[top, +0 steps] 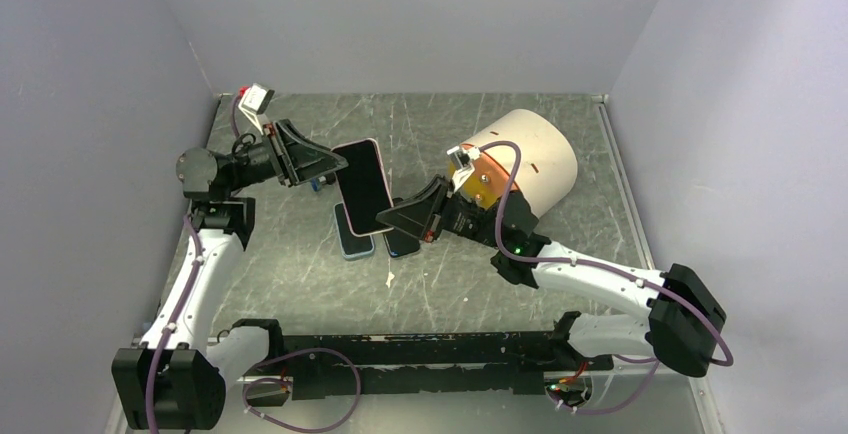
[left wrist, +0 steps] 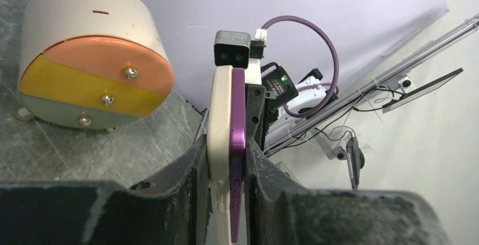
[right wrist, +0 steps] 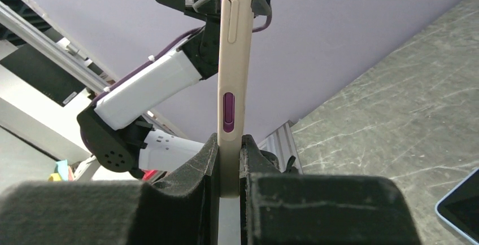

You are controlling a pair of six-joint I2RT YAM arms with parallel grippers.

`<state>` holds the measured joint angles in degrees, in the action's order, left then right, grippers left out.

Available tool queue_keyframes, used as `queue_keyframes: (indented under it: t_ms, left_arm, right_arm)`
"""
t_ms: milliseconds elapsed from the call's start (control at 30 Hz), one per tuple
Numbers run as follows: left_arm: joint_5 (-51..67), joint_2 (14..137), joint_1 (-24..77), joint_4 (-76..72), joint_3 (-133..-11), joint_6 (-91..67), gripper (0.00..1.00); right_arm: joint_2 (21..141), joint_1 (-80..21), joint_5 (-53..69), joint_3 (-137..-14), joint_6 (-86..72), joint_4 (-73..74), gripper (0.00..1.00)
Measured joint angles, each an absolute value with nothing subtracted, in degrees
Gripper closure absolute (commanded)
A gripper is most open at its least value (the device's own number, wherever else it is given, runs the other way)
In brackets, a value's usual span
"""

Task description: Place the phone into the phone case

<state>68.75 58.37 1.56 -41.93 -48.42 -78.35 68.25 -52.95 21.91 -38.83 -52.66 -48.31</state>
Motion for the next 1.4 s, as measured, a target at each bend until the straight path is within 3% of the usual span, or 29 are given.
queue_keyframes:
  t_ms: [67, 300, 367, 533, 667, 800, 833, 933, 967, 1000, 1133, 1200, 1300, 1400]
  left_arm:
    - [68.7, 58.4, 1.6, -41.1, -48.4, -77.6, 0.97]
    - [67.3, 57.7, 1.8, -25.9, -50.9, -67.7, 0.97]
    - [66.3, 56.7, 2.1, -20.3, -52.2, -63.9, 0.97]
    - [65.8, 55.0, 2.3, -17.7, -52.7, -61.6, 0.98]
    - [65.1, 54.8, 2.3, -17.6, -52.7, -61.1, 0.97]
    - [64.6, 54.8, 2.4, -16.3, -52.7, -60.2, 0.97]
    - [64.6, 54.9, 2.5, -15.6, -52.6, -60.0, 0.97]
    - [64.6, 55.0, 2.6, -15.2, -52.4, -59.7, 0.97]
    - [64.6, 55.0, 2.6, -15.2, -52.2, -59.6, 0.97]
    - [64.6, 55.0, 2.6, -15.2, -52.1, -59.6, 0.93]
    - [64.5, 55.0, 2.5, -15.0, -52.1, -59.3, 0.54]
    - [64.5, 55.0, 2.5, -14.0, -52.1, -58.7, 0.4]
    - [65.4, 55.0, 3.2, -11.1, -51.9, -58.0, 0.31]
    - [66.1, 54.4, 3.4, -9.6, -51.5, -57.7, 0.3]
  right_arm:
    - [68.2, -52.9, 21.7, -38.8, -52.4, -47.9, 1.0]
    - [68.2, -52.8, 20.8, -38.8, -51.9, -45.4, 1.0]
    - [68.2, -52.8, 20.7, -38.8, -51.8, -45.1, 0.9]
    - [68.3, -52.8, 21.7, -39.6, -51.4, -44.2, 0.86]
    - [69.4, -52.6, 22.8, -40.6, -51.4, -44.1, 0.75]
    - [71.7, -52.7, 23.3, -42.6, -51.2, -43.3, 0.73]
    - [72.2, -52.7, 23.3, -43.1, -51.2, -43.3, 0.75]
    - [73.2, -52.7, 23.7, -43.7, -51.4, -43.4, 0.98]
    - [73.5, -52.7, 24.1, -43.8, -51.7, -43.4, 1.0]
    - [73.8, -52.7, 24.2, -43.8, -52.0, -43.7, 1.0]
    - [73.9, -52.7, 24.6, -43.8, -52.5, -44.2, 1.0]
    - [73.9, -52.7, 24.3, -43.8, -52.4, -44.6, 1.0]
    - [73.7, -52.9, 22.7, -43.8, -52.1, -46.3, 1.0]
    - [72.6, -52.9, 20.7, -43.8, -51.6, -47.2, 1.0]
